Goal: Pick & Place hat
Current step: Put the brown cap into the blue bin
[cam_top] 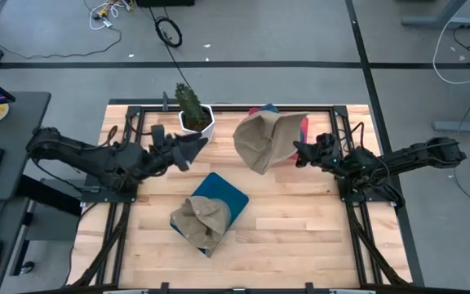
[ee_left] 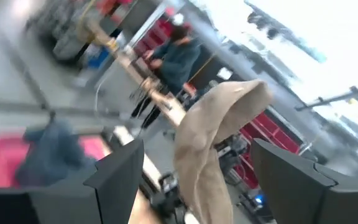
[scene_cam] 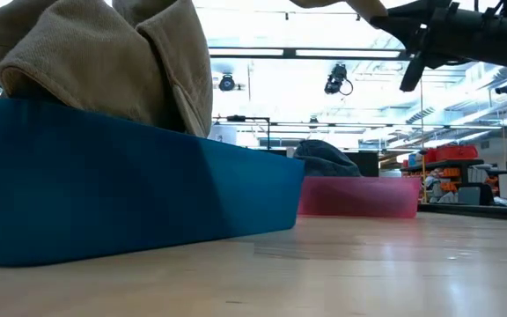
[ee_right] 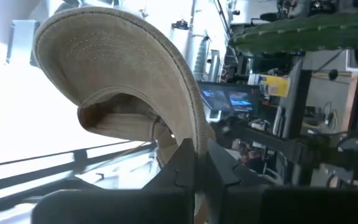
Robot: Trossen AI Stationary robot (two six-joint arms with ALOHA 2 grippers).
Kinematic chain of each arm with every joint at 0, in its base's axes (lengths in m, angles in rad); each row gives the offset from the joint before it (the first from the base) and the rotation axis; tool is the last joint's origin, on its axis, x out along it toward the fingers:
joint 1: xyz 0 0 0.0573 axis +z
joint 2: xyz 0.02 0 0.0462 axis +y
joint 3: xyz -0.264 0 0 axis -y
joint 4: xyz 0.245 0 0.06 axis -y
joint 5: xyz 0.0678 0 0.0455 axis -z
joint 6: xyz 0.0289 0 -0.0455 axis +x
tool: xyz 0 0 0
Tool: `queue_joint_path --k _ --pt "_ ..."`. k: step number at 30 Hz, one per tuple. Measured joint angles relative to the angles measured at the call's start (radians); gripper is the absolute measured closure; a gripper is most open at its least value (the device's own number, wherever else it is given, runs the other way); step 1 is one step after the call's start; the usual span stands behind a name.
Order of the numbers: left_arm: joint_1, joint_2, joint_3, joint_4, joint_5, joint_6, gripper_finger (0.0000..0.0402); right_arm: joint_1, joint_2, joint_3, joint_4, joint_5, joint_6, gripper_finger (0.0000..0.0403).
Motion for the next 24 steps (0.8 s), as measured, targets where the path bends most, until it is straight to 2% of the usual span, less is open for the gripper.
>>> queue_joint_path --k 4,7,15,24 --pt "0.022 0.064 0.001 0.173 0.086 0.273 0.0103 0.000 0.001 0.037 -0.019 -0.019 0.010 0.0396" --pt "0.038 0.120 0.001 0.266 0.145 0.373 0.0103 0.000 0.002 0.067 -0.045 -0.036 0.005 0.0396" --pt "0.079 0.209 0.001 0.418 0.211 0.357 0.0103 0.000 0.003 0.112 -0.149 -0.076 -0.012 0.0396" --pt "0.112 0.219 0.001 0.433 0.276 0.371 0.0103 0.000 0.003 0.113 -0.160 -0.081 0.004 0.0396"
